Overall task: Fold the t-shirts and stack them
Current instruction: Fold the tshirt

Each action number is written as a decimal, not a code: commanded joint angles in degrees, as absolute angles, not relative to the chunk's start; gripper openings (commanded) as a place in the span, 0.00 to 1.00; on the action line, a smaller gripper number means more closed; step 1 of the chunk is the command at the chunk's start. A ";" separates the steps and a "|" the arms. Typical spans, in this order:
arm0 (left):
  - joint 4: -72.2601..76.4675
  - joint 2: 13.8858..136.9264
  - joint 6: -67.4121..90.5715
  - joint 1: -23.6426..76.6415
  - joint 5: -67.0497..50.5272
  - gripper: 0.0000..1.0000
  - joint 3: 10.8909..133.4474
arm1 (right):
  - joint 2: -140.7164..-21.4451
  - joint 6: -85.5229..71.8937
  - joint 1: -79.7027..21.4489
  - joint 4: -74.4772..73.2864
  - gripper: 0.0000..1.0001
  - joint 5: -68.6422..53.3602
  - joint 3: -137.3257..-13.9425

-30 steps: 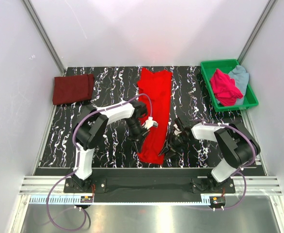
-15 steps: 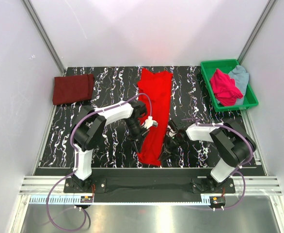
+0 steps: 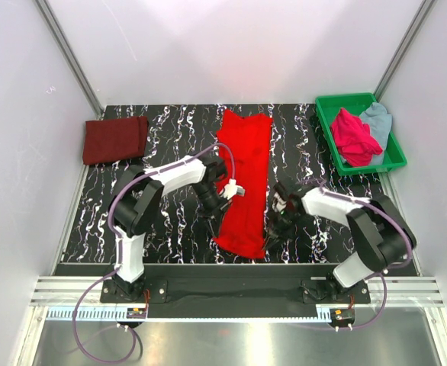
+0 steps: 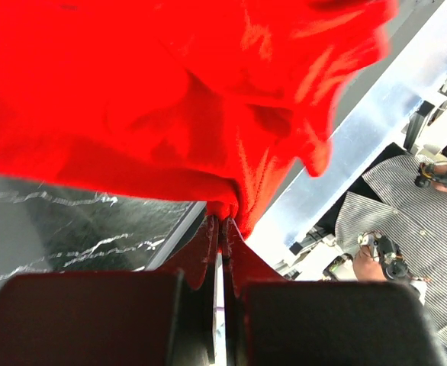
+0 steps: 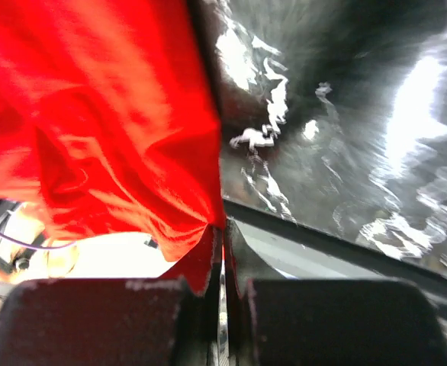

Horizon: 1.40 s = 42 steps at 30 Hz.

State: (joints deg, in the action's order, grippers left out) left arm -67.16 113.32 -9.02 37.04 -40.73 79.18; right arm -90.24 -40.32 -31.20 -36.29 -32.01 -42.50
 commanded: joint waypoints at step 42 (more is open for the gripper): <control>-71.63 133.76 -13.62 25.58 -26.81 0.00 126.98 | -105.90 -21.97 -11.69 -34.81 0.00 -23.82 -80.85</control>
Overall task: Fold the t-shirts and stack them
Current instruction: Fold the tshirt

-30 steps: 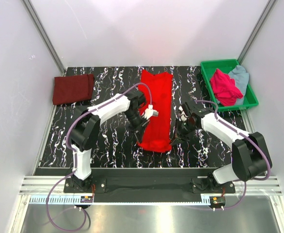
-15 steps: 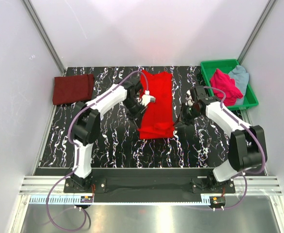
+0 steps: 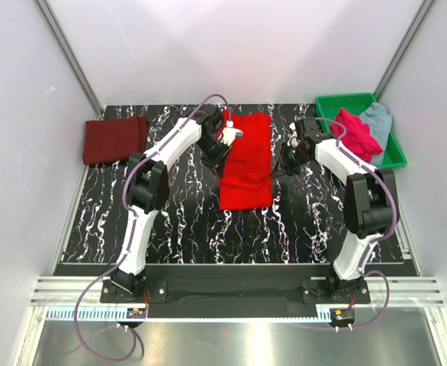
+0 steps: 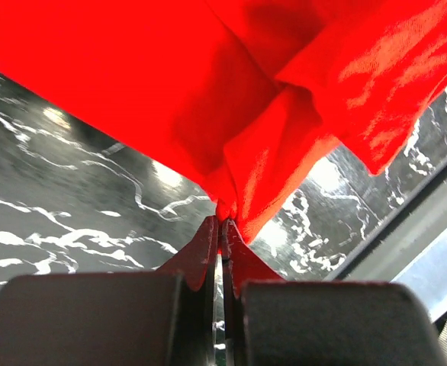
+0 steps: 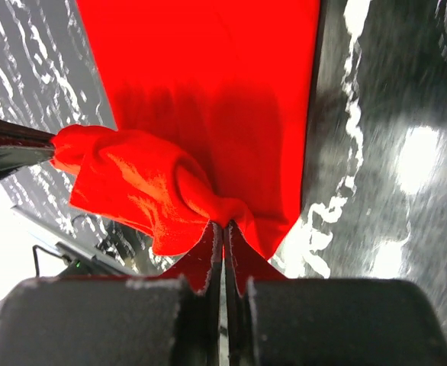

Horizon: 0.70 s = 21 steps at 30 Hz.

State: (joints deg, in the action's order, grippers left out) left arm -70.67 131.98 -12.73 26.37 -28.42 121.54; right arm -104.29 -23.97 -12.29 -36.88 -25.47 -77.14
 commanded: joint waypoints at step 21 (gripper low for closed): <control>-60.30 142.72 -8.88 20.92 -22.85 0.00 138.68 | -125.94 -18.46 -10.81 -31.38 0.00 -21.10 -101.51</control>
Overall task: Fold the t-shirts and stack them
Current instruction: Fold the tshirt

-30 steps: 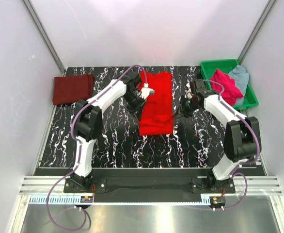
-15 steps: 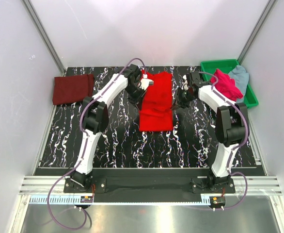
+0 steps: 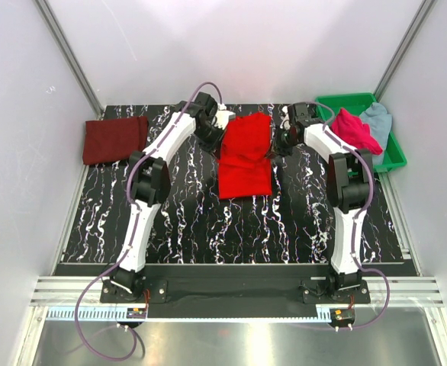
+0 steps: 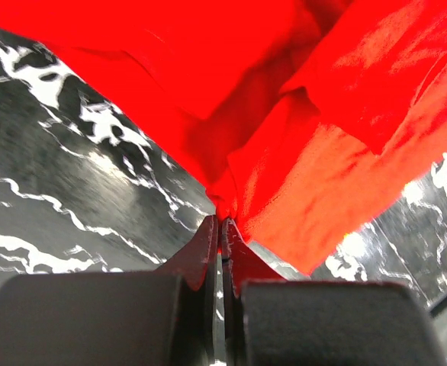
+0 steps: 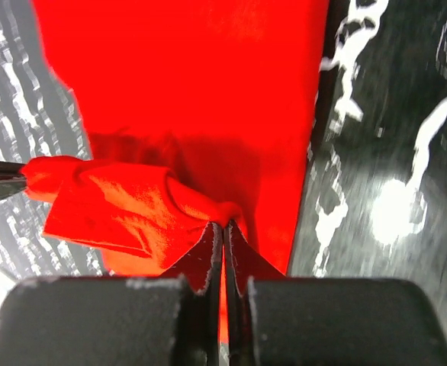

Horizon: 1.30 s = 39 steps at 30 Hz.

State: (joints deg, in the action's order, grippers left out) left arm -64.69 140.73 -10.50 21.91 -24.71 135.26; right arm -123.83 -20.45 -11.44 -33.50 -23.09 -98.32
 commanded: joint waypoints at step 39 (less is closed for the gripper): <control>-53.26 124.09 3.33 22.06 -40.95 0.11 108.28 | -119.35 -23.12 -12.66 -27.51 0.44 -36.74 -97.46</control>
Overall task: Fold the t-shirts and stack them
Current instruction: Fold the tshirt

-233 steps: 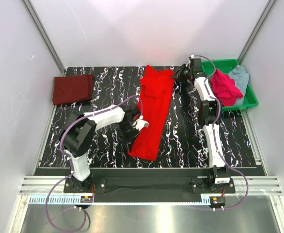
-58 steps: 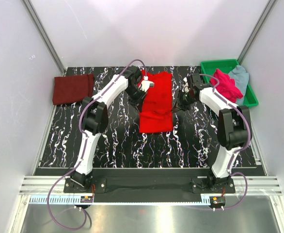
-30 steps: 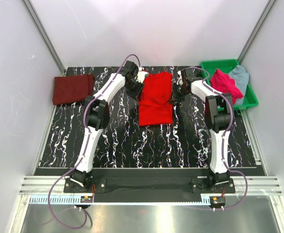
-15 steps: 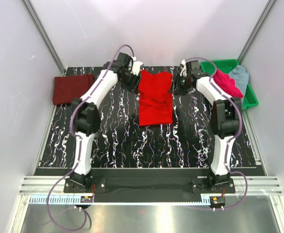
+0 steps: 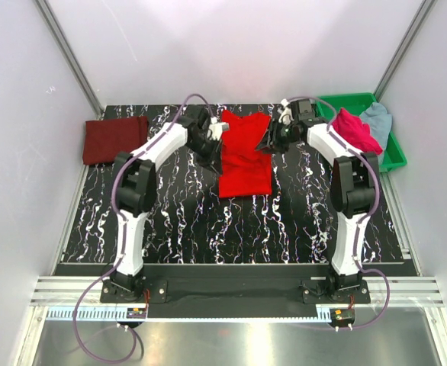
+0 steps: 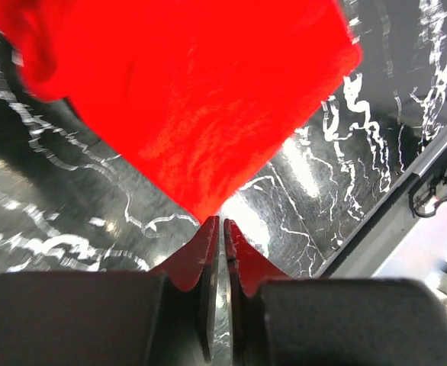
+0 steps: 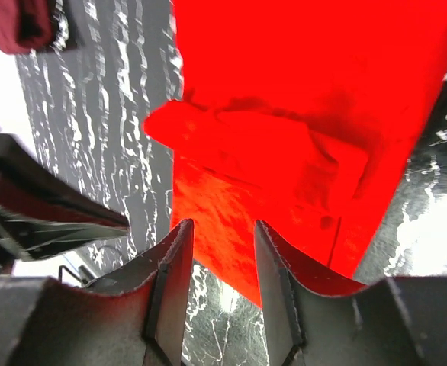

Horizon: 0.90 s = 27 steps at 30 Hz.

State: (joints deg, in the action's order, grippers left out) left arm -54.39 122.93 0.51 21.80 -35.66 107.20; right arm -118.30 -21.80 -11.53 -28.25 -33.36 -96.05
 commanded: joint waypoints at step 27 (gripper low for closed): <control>-51.86 136.14 5.71 24.26 -39.64 0.32 112.59 | -127.09 -24.87 -19.60 -26.81 0.45 -38.41 -96.59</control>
